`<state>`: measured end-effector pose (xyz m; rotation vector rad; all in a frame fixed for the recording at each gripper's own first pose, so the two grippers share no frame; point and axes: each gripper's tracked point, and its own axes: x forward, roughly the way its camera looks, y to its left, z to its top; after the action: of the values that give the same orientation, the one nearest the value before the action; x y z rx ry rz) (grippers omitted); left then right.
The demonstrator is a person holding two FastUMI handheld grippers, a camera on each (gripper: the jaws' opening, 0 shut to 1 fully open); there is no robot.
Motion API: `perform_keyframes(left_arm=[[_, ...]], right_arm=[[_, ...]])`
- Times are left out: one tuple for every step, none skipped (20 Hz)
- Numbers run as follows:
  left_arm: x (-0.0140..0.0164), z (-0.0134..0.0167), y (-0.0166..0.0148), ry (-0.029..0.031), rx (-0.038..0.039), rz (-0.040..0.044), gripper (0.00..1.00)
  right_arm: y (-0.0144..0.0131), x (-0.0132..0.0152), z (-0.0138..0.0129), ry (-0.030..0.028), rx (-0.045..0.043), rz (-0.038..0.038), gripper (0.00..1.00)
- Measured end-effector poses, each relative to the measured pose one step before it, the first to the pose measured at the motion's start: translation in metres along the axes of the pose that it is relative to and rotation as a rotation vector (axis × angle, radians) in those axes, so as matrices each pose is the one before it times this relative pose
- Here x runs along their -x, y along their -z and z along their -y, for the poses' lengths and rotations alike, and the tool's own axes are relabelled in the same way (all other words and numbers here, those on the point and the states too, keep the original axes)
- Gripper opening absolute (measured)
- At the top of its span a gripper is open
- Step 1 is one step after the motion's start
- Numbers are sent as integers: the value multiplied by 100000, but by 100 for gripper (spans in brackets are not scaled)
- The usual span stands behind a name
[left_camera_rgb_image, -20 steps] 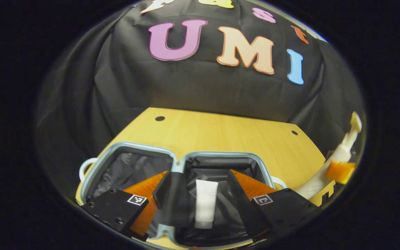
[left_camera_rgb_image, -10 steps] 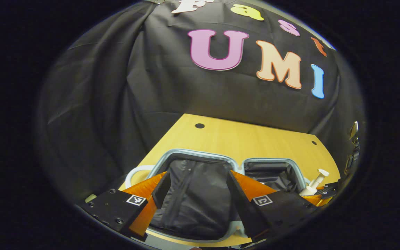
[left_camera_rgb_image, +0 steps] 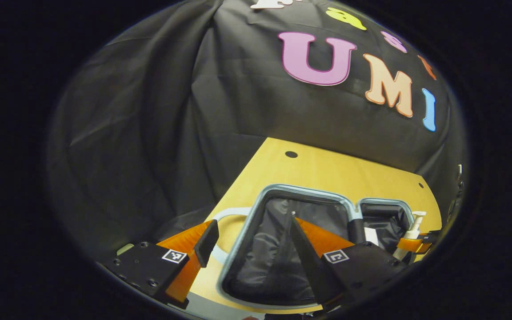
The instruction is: First open the suitcase, pack the skin care products into it, and then close the suitcase.
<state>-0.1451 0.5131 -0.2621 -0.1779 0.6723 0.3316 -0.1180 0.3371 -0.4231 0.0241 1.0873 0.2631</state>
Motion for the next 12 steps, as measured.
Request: perform_keyframes(left_arm=[[-675, -883, 264, -704, 580, -1276, 95], [-611, -932, 385, -1388, 405, -1924, 96], [-715, -848, 558, -1159, 163, -2693, 96], [-563, -700, 344, -761, 363, -1895, 94], [-610, -681, 255, -688, 669, -2028, 96], [-586, -429, 142, -260, 480, -1187, 96], [-615, -528, 101, -448, 48, -1181, 96], [-756, -569, 138, -182, -373, -1832, 96], [-684, -446, 275, 421, -144, -2178, 96], [-814, -328, 248, 315, -281, -2076, 94], [-806, -337, 310, 394, -392, -2291, 96], [-745, -407, 331, 50, -371, -2429, 96]], right_arm=[[186, -371, 300, 1550, -506, -594, 59], [-105, -248, 202, 1104, -855, 8, 58], [96, -86, -46, -269, -1339, -330, 57], [-244, 90, -135, -591, -1195, 808, 56], [-310, 37, -172, -1175, -666, 1012, 62], [-457, 192, -97, -878, 13, 1027, 65], [-366, 308, 52, -134, 139, 1023, 72], [-633, 267, -63, -302, -562, 1793, 88], [-540, 236, -103, -312, -1004, 1574, 89], [-506, 207, -12, 87, -634, 1297, 84], [-424, 232, -72, -6, -32, 1433, 85], [-514, 165, -63, 156, 355, 1287, 93]])
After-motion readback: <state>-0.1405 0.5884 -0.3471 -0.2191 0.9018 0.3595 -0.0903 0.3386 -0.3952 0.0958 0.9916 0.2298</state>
